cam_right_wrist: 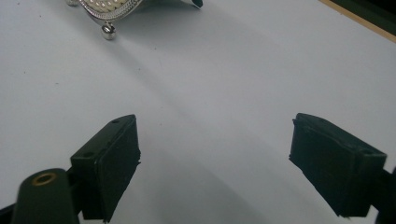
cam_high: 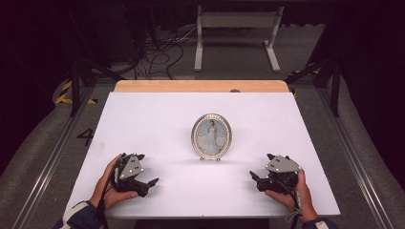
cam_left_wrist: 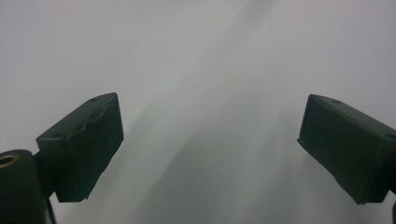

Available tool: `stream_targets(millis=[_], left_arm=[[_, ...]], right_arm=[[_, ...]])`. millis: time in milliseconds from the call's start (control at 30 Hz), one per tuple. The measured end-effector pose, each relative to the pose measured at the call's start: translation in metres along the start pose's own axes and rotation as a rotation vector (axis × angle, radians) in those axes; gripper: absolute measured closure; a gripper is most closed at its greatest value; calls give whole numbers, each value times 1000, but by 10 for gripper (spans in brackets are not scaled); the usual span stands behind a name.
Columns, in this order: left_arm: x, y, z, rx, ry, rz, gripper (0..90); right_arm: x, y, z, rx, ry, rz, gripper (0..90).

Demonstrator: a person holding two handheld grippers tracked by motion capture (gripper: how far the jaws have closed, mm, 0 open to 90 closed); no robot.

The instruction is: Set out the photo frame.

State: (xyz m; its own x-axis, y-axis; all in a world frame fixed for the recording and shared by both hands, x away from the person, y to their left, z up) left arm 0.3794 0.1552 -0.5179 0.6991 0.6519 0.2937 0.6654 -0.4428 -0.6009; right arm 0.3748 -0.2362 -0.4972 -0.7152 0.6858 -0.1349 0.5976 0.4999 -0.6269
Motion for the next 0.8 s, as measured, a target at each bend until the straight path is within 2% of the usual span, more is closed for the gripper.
stream_targets(millis=[67, 267, 500, 633, 800], left_arm=[[0, -1, 1, -2, -4, 0, 70], [3, -8, 5, -23, -74, 17, 72], [7, -18, 6, -64, -123, 4, 73], [8, -23, 9, -76, -131, 3, 73], [11, -26, 12, -81, -141, 3, 72]], right_arm=[[0, -1, 1, -2, 2, -2, 156], [0, -6, 8, -17, 19, -8, 154], [1, -12, 12, -52, 35, -17, 152], [1, -17, 12, -84, 53, -19, 152], [-1, -20, 14, -93, 66, -17, 152]])
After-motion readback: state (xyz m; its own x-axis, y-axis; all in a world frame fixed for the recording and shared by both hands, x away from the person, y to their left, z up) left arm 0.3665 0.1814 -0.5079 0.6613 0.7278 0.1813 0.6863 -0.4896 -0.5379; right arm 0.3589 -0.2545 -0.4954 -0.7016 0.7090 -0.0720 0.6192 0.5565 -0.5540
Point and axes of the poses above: each handheld gripper's, and its own axes: y roughly forward along the jaws, z roughly out of its underside, x roughly to its left, the point moved 9 cm from there along y, roughly forward along the jaws, and after that the axes turned 11 degrees about -z, right-handed, at the moved point
